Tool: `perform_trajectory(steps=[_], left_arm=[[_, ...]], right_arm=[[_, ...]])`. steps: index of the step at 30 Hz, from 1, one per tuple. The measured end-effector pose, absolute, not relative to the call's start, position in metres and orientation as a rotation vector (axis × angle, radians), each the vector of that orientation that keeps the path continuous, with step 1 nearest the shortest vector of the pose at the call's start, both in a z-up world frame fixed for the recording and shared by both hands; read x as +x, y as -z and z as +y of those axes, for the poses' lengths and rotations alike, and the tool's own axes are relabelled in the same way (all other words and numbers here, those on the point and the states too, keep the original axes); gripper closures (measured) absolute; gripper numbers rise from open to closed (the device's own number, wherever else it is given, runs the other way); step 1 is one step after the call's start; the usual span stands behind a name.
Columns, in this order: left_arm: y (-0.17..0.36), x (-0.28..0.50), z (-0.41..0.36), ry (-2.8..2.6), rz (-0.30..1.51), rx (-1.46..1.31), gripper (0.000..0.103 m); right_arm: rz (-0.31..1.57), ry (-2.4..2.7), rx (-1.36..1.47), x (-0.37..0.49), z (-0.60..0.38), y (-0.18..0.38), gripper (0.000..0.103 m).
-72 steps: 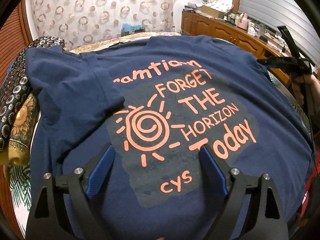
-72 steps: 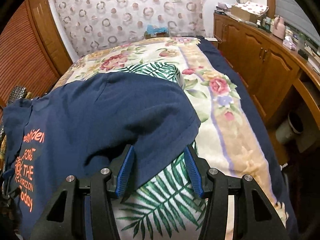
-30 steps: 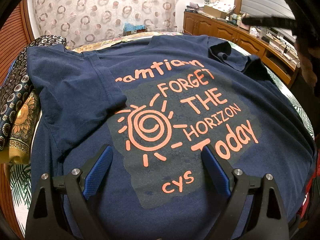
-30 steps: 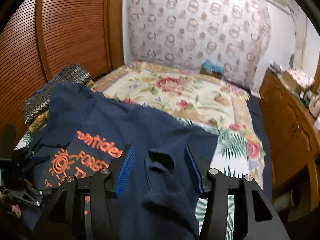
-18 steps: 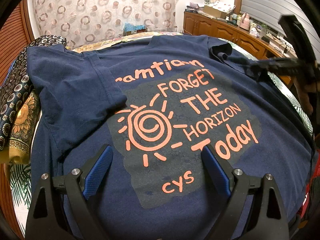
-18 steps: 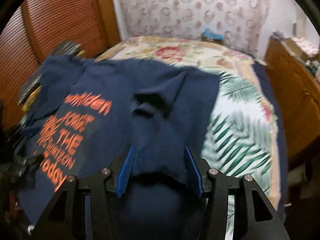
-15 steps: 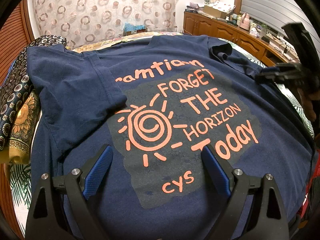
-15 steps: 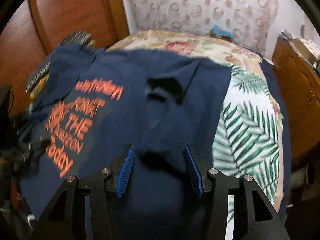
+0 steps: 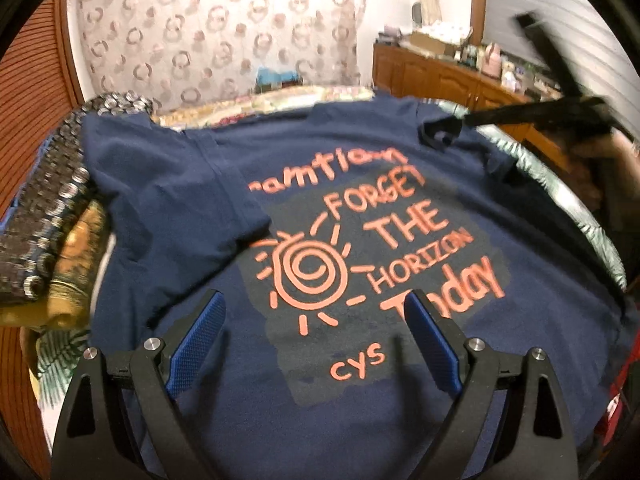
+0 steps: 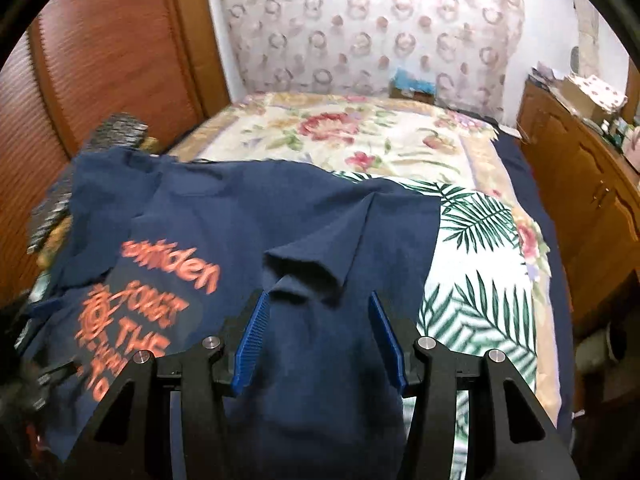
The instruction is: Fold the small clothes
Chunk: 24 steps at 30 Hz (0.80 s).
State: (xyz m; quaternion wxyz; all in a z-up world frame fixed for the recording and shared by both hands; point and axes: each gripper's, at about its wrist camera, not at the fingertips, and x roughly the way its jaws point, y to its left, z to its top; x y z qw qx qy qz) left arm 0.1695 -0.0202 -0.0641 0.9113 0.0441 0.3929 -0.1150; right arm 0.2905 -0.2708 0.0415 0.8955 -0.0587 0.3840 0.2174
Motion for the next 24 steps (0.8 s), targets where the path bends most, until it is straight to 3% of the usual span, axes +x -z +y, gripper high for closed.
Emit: perform_trajectory(steps=[2, 4, 7, 8, 16, 17, 18, 19, 24], left_arm=[[0.052, 0.162, -0.014, 0.246, 0.781, 0.068, 0.012], [0.044, 0.156, -0.010, 0.246, 0.762, 0.057, 0.012], [0.037, 0.150, -0.005, 0.237, 0.745, 0.057, 0.012], [0.037, 0.149, -0.004, 0.232, 0.744, 0.056, 0.012], [0.040, 0.143, 0.004, 0.216, 0.747, 0.035, 0.012], [0.040, 0.143, 0.005, 0.216, 0.746, 0.034, 0.012], [0.040, 0.141, 0.005, 0.216, 0.744, 0.030, 0.012], [0.040, 0.141, 0.006, 0.217, 0.743, 0.026, 0.012], [0.041, 0.141, 0.010, 0.211, 0.740, 0.019, 0.012]], right_arm=[[0.831, -0.426, -0.105, 0.308, -0.262, -0.032, 0.050], [0.861, -0.414, -0.085, 0.326, -0.256, -0.027, 0.061], [0.878, -0.431, -0.086, 0.342, -0.240, -0.024, 0.099], [0.877, -0.442, -0.092, 0.346, -0.231, -0.026, 0.101], [0.740, -0.507, -0.116, 0.347, -0.201, -0.071, 0.100], [0.746, -0.519, -0.110, 0.346, -0.200, -0.072, 0.088], [0.776, -0.539, -0.094, 0.348, -0.200, -0.071, 0.064], [0.798, -0.545, -0.083, 0.348, -0.203, -0.070, 0.056], [0.801, -0.548, -0.124, 0.326, -0.226, -0.062, 0.054]])
